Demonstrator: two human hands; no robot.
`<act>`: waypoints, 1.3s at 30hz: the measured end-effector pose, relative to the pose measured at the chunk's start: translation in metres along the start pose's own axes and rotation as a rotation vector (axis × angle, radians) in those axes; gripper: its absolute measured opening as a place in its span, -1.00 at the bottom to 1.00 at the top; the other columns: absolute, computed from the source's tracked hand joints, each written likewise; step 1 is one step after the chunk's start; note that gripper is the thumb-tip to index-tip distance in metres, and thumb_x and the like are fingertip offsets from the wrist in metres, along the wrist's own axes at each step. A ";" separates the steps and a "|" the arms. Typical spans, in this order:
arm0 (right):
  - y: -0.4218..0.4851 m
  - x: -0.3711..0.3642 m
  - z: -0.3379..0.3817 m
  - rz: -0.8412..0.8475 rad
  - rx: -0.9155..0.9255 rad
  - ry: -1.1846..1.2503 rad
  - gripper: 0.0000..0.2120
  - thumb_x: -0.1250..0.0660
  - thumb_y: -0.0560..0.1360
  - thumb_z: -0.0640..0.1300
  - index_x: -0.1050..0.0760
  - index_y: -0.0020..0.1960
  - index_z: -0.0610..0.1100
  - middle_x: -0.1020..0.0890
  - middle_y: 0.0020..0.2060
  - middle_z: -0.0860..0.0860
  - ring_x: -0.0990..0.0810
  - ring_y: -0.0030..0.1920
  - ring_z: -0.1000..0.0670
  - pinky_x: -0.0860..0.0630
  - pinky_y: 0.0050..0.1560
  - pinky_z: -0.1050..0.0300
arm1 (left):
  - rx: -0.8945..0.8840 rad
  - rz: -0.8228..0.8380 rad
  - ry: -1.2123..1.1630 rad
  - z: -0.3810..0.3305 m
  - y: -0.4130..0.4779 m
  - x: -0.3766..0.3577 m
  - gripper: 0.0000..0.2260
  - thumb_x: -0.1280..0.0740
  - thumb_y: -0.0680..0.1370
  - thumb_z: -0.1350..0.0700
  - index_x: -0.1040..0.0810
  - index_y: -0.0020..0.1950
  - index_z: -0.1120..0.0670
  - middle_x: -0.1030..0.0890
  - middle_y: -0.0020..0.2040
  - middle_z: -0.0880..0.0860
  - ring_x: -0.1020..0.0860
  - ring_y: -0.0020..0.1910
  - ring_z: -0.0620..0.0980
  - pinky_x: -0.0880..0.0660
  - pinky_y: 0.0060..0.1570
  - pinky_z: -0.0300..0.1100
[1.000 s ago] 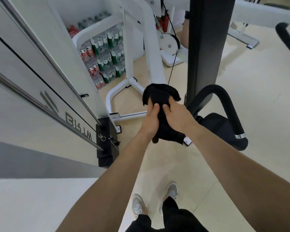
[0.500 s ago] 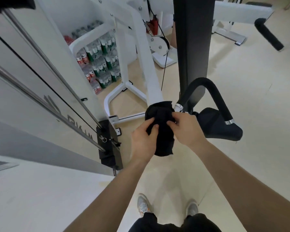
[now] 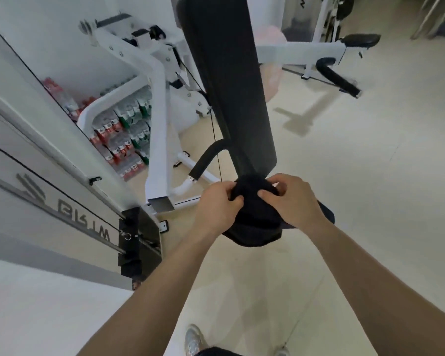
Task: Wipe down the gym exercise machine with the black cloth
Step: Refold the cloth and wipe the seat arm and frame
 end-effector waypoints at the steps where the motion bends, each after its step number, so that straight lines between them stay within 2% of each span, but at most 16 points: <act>1: 0.000 0.017 -0.015 -0.011 0.011 -0.022 -0.91 -0.38 0.54 0.04 -0.54 -0.09 0.06 -0.57 -0.34 0.17 -0.53 -0.29 0.15 -0.31 -0.33 0.43 | -0.037 -0.006 0.022 -0.020 0.003 -0.012 -0.92 -0.36 0.56 0.08 -0.63 -0.01 0.03 -0.62 -0.23 -0.04 -0.53 -0.25 -0.12 -0.47 -0.22 -0.23; 3: 0.001 0.048 -0.046 -0.036 0.000 -0.045 -0.82 -0.34 0.55 0.04 -0.52 -0.19 0.00 -0.56 -0.36 0.14 -0.51 -0.29 0.11 -0.28 -0.31 0.36 | -0.092 -0.035 0.012 -0.057 0.010 -0.037 -0.91 -0.39 0.54 0.04 -0.64 -0.09 0.03 -0.57 -0.27 -0.08 -0.51 -0.26 -0.14 -0.35 -0.30 -0.33; 5: 0.001 0.076 -0.076 -0.051 -0.022 -0.043 -0.77 -0.33 0.56 0.04 -0.52 -0.23 -0.03 -0.57 -0.36 0.09 -0.53 -0.27 0.05 -0.33 -0.29 0.27 | -0.127 -0.045 -0.037 -0.088 0.017 -0.061 -0.90 -0.44 0.51 0.01 -0.63 -0.08 0.03 -0.56 -0.22 -0.09 -0.53 -0.19 -0.12 -0.42 -0.23 -0.27; 9: 0.011 0.124 -0.128 -0.052 -0.067 0.022 -0.75 -0.40 0.50 0.04 -0.51 -0.32 0.02 -0.57 -0.25 0.05 -0.54 -0.17 0.02 -0.45 -0.20 0.13 | -0.082 0.124 -0.167 -0.135 0.034 -0.110 -0.89 -0.37 0.57 -0.01 -0.47 -0.08 -0.05 -0.55 -0.17 -0.15 -0.52 -0.16 -0.18 -0.38 -0.22 -0.27; 12: 0.025 0.158 -0.164 -0.053 -0.127 0.167 -0.86 -0.47 0.46 0.04 -0.63 -0.06 0.00 -0.63 0.04 0.17 -0.56 0.06 0.13 -0.47 0.12 0.15 | -0.074 0.208 -0.310 -0.162 0.056 -0.141 -0.88 -0.34 0.57 -0.03 -0.46 -0.11 -0.06 -0.59 -0.11 -0.07 -0.58 -0.08 -0.08 -0.49 -0.08 -0.16; 13: 0.031 0.168 -0.175 -0.032 -0.145 0.212 -0.86 -0.47 0.46 0.04 -0.64 -0.02 0.04 -0.64 0.03 0.23 -0.58 0.06 0.18 -0.48 0.13 0.17 | -0.080 0.220 -0.331 -0.171 0.065 -0.151 -0.89 -0.33 0.56 -0.04 -0.47 -0.11 -0.06 -0.59 -0.05 -0.05 -0.59 -0.04 -0.05 -0.51 -0.01 -0.10; 15: 0.048 0.189 -0.196 0.021 -0.168 0.264 -0.93 -0.46 0.48 0.00 -0.62 -0.17 0.05 -0.65 -0.25 0.26 -0.59 -0.19 0.24 -0.47 -0.06 0.21 | -0.061 0.260 -0.355 -0.186 0.089 -0.169 -0.88 -0.31 0.58 -0.05 -0.47 -0.12 -0.07 -0.58 -0.04 -0.07 -0.57 -0.04 -0.07 -0.49 0.01 -0.09; 17: 0.072 0.208 -0.218 0.048 -0.183 0.288 -0.78 -0.45 0.49 -0.04 -0.54 -0.26 -0.12 -0.55 -0.42 0.11 -0.52 -0.35 0.11 -0.44 -0.18 0.12 | -0.032 0.312 -0.393 -0.205 0.115 -0.189 -0.86 -0.30 0.60 -0.06 -0.45 -0.12 -0.07 -0.58 -0.11 -0.10 -0.56 -0.10 -0.09 -0.46 -0.05 -0.13; 19: 0.100 0.226 -0.238 0.066 -0.186 0.290 -0.73 -0.42 0.48 -0.02 -0.51 -0.22 -0.22 -0.52 -0.40 -0.04 -0.51 -0.34 0.01 -0.44 -0.20 0.01 | -0.025 0.362 -0.415 -0.225 0.144 -0.208 -0.86 -0.29 0.61 -0.07 -0.45 -0.11 -0.07 -0.59 -0.15 -0.07 -0.56 -0.14 -0.07 -0.46 -0.09 -0.14; 22: 0.148 0.254 -0.267 0.097 -0.218 0.300 -0.77 -0.41 0.50 -0.05 -0.53 -0.15 -0.23 -0.61 -0.30 -0.19 -0.63 -0.28 -0.11 -0.60 -0.15 -0.12 | -0.037 0.428 -0.418 -0.256 0.195 -0.236 -0.87 -0.26 0.64 -0.08 -0.45 -0.05 -0.07 -0.58 -0.16 -0.06 -0.55 -0.17 -0.09 -0.46 -0.12 -0.18; 25: 0.195 0.288 -0.297 0.111 -0.245 0.280 -0.82 -0.43 0.49 -0.06 -0.59 -0.16 -0.17 -0.66 -0.24 -0.18 -0.68 -0.16 -0.20 -0.65 -0.05 -0.23 | -0.049 0.472 -0.392 -0.288 0.248 -0.259 -0.87 -0.25 0.64 -0.11 -0.45 -0.06 -0.11 -0.61 -0.14 -0.03 -0.58 -0.16 -0.06 -0.50 -0.10 -0.15; 28: 0.239 0.326 -0.323 0.121 -0.248 0.264 -0.79 -0.43 0.51 -0.08 -0.58 -0.26 -0.15 -0.59 -0.39 -0.07 -0.59 -0.31 -0.07 -0.57 -0.17 -0.12 | -0.071 0.449 -0.369 -0.322 0.296 -0.278 -0.88 -0.28 0.61 -0.09 -0.45 -0.10 -0.12 -0.63 -0.11 0.02 -0.61 -0.08 0.03 -0.53 -0.03 -0.02; 30: 0.266 0.350 -0.337 0.112 -0.238 0.328 -0.69 -0.39 0.55 -0.10 -0.50 -0.35 -0.12 -0.45 -0.49 0.05 -0.43 -0.41 0.04 -0.40 -0.29 0.10 | -0.076 0.439 -0.377 -0.344 0.325 -0.288 -0.89 -0.32 0.57 -0.09 -0.48 -0.09 -0.09 -0.64 -0.09 0.08 -0.62 -0.04 0.10 -0.54 0.00 0.05; 33: 0.305 0.380 -0.361 0.102 -0.227 0.458 -0.61 -0.27 0.62 -0.11 -0.35 -0.33 -0.25 -0.34 -0.43 -0.07 -0.33 -0.38 -0.03 -0.33 -0.31 0.26 | -0.026 0.445 -0.440 -0.376 0.362 -0.303 -0.86 -0.33 0.57 -0.07 -0.50 -0.13 -0.06 -0.63 -0.13 0.05 -0.61 -0.10 0.07 -0.48 -0.06 -0.03; 35: 0.338 0.395 -0.383 0.085 -0.217 0.505 -0.61 -0.21 0.64 -0.12 -0.26 -0.27 -0.31 -0.27 -0.36 -0.13 -0.27 -0.34 -0.05 -0.30 -0.32 0.19 | 0.015 0.421 -0.507 -0.398 0.386 -0.315 -0.79 -0.26 0.62 0.00 -0.47 -0.17 0.06 -0.53 -0.21 0.01 -0.50 -0.21 -0.06 -0.38 -0.11 -0.14; 39: 0.411 0.420 -0.427 0.138 -0.168 0.467 -0.71 -0.23 0.61 -0.09 -0.49 -0.24 -0.21 -0.48 -0.38 0.00 -0.43 -0.33 0.00 -0.45 -0.22 0.04 | 0.068 0.277 -0.508 -0.434 0.435 -0.342 -0.76 -0.22 0.63 0.08 -0.50 -0.20 0.13 -0.48 -0.27 -0.01 -0.43 -0.24 -0.06 -0.36 -0.14 -0.14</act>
Point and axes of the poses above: each hand's wrist, its own y-axis towards the middle knuckle, its own x-axis out of the back of the hand, z = x × y, the point moved 1 cm from there along y, towards the middle knuckle
